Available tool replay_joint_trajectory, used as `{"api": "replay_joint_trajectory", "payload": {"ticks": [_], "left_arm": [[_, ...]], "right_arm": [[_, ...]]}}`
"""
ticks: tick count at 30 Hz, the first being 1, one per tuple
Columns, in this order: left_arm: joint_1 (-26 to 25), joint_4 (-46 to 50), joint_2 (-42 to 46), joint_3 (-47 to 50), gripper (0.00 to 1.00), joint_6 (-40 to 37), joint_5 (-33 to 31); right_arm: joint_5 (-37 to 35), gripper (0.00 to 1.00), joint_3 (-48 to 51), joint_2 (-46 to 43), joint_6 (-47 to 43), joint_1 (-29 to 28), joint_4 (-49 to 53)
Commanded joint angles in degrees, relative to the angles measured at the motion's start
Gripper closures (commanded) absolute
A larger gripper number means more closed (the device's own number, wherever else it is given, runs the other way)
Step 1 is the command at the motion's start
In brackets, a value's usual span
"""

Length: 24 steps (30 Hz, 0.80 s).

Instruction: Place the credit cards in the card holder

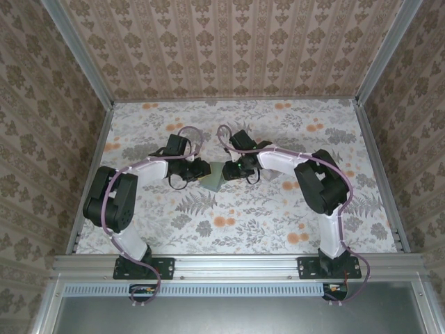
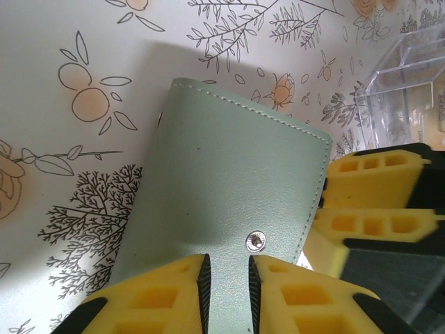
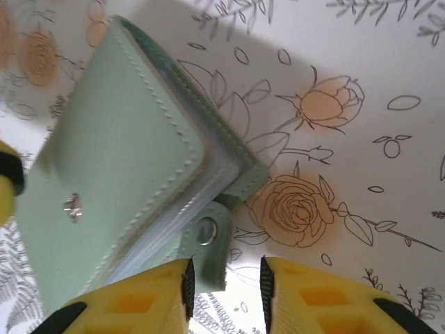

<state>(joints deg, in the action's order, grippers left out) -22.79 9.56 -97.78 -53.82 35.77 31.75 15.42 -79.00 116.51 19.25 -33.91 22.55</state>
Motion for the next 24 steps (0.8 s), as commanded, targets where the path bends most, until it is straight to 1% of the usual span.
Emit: {"api": "replay_joint_trajectory", "payload": {"ticks": [1,16,18,20,24], "left_arm": [[-0.01,-1.21,-0.9,-0.08,0.76,-0.05,0.9],[-1.4,-1.87,-2.07,-0.24,0.76,0.7,0.76],[-1.52,-1.86,-1.95,-0.15,0.76,0.73,0.71],[-1.56,-1.57,-1.64,-0.06,0.76,0.71,0.35],[-1.56,-0.82,-1.76,-0.4,0.76,0.44,-0.13]], "right_arm": [[1.36,0.65,-1.39,1.47,-0.24,0.08,0.2],[1.94,0.66,-3.38,3.34,0.06,-0.28,-0.5],[2.22,0.69,-3.3,3.72,0.05,-0.39,-0.51],[2.33,0.74,-2.7,3.66,0.06,-0.41,-1.07],[1.71,0.87,-0.14,1.28,-0.05,-0.28,-2.84]]}}
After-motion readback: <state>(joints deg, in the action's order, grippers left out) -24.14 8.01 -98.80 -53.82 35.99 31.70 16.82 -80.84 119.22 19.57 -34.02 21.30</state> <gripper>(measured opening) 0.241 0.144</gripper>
